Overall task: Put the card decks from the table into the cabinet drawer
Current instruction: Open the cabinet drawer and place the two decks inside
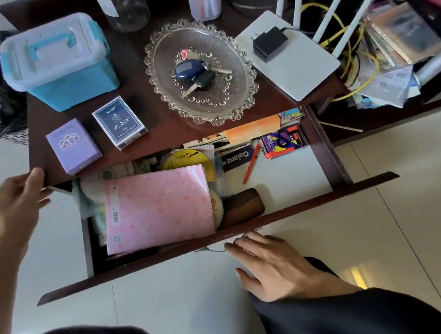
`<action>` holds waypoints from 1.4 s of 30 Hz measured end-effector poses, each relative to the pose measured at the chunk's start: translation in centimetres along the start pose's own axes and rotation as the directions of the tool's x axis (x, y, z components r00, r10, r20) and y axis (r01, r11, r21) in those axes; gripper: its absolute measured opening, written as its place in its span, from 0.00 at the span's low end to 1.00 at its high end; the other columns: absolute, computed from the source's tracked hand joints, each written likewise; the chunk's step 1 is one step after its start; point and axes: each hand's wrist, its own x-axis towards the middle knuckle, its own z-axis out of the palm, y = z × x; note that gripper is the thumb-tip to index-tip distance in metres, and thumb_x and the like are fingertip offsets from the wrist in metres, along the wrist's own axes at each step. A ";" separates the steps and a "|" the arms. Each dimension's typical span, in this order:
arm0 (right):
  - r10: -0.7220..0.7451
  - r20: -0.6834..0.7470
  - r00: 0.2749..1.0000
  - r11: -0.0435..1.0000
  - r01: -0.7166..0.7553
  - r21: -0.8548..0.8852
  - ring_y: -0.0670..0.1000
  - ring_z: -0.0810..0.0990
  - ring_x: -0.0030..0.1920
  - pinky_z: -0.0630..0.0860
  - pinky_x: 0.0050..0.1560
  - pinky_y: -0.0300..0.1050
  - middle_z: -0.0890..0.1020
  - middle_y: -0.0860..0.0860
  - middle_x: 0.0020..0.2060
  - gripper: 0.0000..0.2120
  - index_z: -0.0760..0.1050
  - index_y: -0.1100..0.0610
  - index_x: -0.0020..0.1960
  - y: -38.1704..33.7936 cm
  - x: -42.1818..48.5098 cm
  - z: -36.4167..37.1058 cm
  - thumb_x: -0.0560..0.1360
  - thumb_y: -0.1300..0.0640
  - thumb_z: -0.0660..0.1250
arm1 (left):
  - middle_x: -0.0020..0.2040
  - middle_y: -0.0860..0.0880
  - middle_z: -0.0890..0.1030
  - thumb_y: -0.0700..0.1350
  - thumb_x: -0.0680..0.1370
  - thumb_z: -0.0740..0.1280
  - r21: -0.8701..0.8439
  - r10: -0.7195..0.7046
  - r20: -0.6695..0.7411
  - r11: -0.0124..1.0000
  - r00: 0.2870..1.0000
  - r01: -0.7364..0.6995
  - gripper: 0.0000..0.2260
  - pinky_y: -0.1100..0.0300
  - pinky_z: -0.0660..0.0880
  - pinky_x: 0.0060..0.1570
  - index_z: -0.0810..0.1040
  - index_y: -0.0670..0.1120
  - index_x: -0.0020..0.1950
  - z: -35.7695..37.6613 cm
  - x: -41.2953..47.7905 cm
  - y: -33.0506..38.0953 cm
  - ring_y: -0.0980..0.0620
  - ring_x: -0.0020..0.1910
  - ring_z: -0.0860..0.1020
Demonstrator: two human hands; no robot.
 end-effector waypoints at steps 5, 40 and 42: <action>0.073 0.141 0.987 0.964 -0.106 0.242 0.44 0.79 0.60 0.76 0.59 0.41 0.82 0.42 0.62 0.21 0.78 0.48 0.68 -0.2 0.4 -4.9 0.78 0.43 0.63 | 0.58 0.34 0.81 0.59 0.77 0.65 0.023 -0.011 -0.037 1.000 0.999 0.012 0.26 0.60 0.80 0.47 0.76 0.40 0.64 -0.1 0.2 -0.1 0.45 0.50 0.81; 0.167 0.117 0.979 0.983 -0.156 -0.097 0.60 0.81 0.50 0.79 0.45 0.53 0.80 0.56 0.57 0.31 0.71 0.51 0.63 -4.6 32.3 -13.5 0.68 0.33 0.69 | 0.61 0.40 0.74 0.63 0.68 0.65 0.701 -0.103 -0.018 0.708 0.995 0.086 0.31 0.51 0.77 0.49 0.68 0.52 0.68 5.5 0.9 11.4 0.41 0.57 0.74; 0.174 0.120 0.977 0.984 -0.170 -0.050 0.56 0.82 0.46 0.81 0.41 0.51 0.79 0.54 0.57 0.31 0.72 0.50 0.63 -4.8 32.3 -13.9 0.67 0.34 0.69 | 0.63 0.42 0.75 0.62 0.69 0.65 0.704 -0.066 -0.010 0.708 0.998 0.053 0.30 0.55 0.71 0.46 0.68 0.52 0.69 5.1 1.1 11.1 0.42 0.58 0.74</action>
